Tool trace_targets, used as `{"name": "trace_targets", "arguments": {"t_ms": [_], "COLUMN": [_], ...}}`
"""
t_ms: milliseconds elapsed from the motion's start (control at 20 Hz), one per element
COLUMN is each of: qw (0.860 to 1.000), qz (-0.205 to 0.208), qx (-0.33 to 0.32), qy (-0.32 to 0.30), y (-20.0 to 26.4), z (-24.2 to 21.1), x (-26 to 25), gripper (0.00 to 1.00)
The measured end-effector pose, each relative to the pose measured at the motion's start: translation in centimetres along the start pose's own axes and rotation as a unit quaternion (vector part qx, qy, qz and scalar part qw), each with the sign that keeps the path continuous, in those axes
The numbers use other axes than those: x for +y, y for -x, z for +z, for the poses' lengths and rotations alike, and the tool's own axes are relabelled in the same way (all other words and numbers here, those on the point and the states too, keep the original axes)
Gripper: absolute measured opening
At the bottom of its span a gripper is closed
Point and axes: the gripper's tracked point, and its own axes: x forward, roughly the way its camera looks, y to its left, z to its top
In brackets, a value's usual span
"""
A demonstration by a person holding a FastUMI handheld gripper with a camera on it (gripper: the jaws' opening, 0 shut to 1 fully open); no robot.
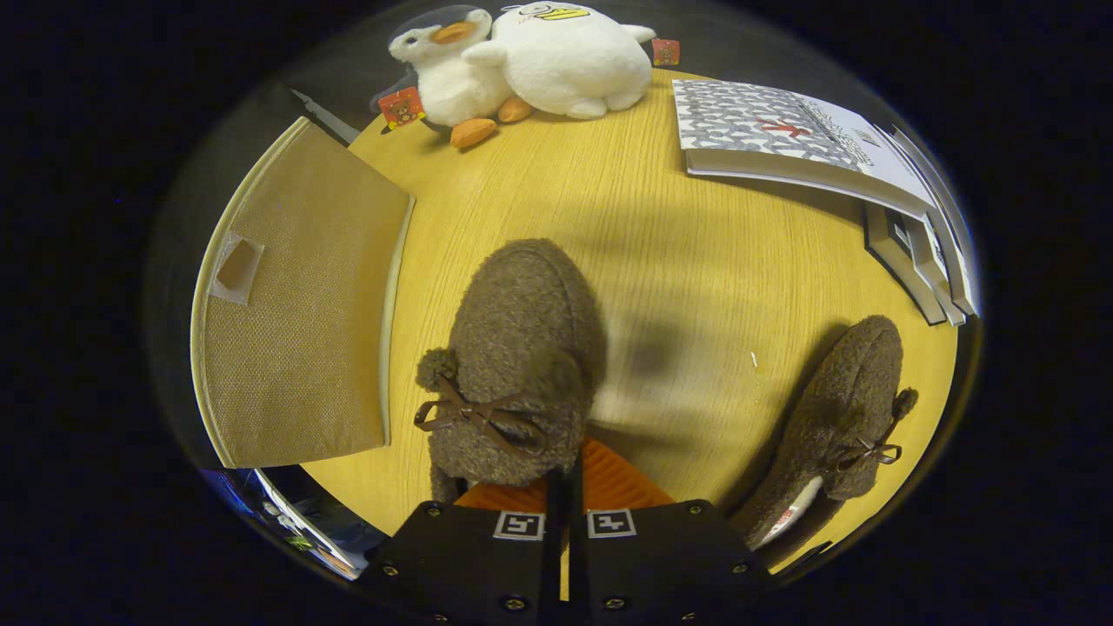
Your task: Open the storage box then place both shoes into the box .Put the left shoe in first, then the right shoe, with the right side of both shoes facing outward in a uniform manner.
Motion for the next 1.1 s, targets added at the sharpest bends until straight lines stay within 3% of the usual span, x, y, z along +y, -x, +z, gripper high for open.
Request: {"name": "trace_targets", "arguments": {"t_ms": [300,600,850,1100], "qw": [1.000,0.997,0.992,0.985], "qz": [0.023,0.059,0.091,0.120], "qx": [-0.004,-0.045,-0.088,-0.111], "qy": [-0.013,-0.034,-0.007,0.060], "y": [3.1,10.4,17.2,20.5], "z": [0.2,1.9,4.4,7.4], "x": [0.6,2.0,5.3,11.0], "gripper": [0.04,0.04,0.04,0.04]}}
